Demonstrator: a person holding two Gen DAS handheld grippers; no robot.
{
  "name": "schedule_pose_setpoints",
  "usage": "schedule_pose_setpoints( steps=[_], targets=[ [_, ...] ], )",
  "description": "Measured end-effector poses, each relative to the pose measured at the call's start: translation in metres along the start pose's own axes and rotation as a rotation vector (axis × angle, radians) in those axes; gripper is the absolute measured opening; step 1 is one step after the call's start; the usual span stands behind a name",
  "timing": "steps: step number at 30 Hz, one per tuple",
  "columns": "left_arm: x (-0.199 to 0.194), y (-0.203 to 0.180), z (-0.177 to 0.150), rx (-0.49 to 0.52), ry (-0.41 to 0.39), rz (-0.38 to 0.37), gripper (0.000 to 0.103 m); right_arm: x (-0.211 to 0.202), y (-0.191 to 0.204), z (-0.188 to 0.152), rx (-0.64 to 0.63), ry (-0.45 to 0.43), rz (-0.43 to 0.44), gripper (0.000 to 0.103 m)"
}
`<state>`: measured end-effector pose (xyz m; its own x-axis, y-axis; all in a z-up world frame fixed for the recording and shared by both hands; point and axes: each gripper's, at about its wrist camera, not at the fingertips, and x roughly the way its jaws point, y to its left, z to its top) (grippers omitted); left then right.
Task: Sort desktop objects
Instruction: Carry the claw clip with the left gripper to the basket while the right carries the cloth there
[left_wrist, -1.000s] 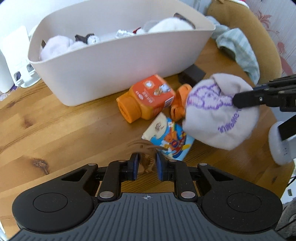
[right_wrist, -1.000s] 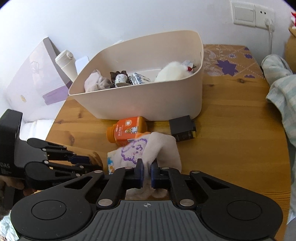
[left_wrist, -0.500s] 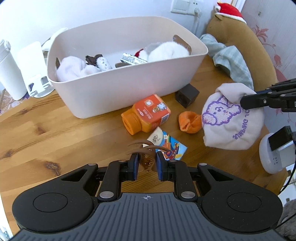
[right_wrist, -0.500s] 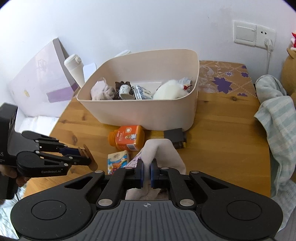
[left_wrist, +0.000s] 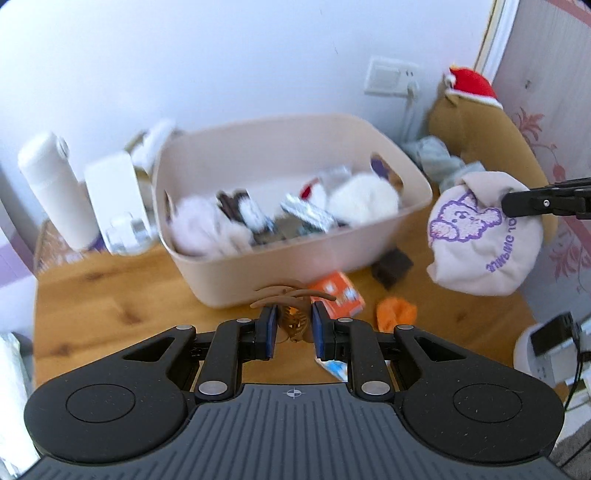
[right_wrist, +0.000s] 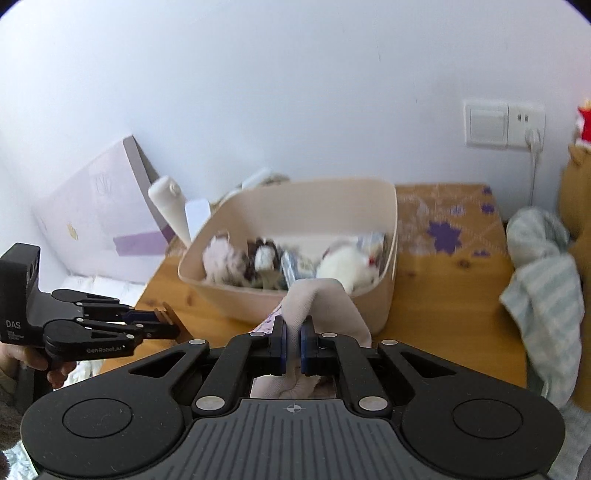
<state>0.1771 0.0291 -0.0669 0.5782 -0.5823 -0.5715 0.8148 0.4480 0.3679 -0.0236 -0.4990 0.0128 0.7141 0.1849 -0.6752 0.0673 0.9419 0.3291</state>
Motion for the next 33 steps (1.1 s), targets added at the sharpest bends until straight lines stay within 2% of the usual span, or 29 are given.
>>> schedule_pose_setpoints(
  steps=[11, 19, 25, 33],
  targets=[
    [-0.015, 0.009, 0.050, 0.028, -0.091, 0.029, 0.020, -0.005, -0.006, 0.047, -0.034, -0.094, -0.017, 0.007],
    [-0.002, 0.010, 0.086, 0.040, -0.133, 0.041, 0.020, 0.012, -0.003, 0.084, -0.056, -0.154, -0.021, 0.007],
    [0.033, 0.015, 0.097, 0.006, -0.093, 0.061, 0.020, 0.045, -0.003, 0.096, -0.081, -0.152, -0.050, 0.007],
    [0.081, 0.011, 0.101, -0.044, -0.015, 0.153, 0.020, 0.092, -0.004, 0.096, -0.063, -0.093, -0.071, 0.007]
  ],
)
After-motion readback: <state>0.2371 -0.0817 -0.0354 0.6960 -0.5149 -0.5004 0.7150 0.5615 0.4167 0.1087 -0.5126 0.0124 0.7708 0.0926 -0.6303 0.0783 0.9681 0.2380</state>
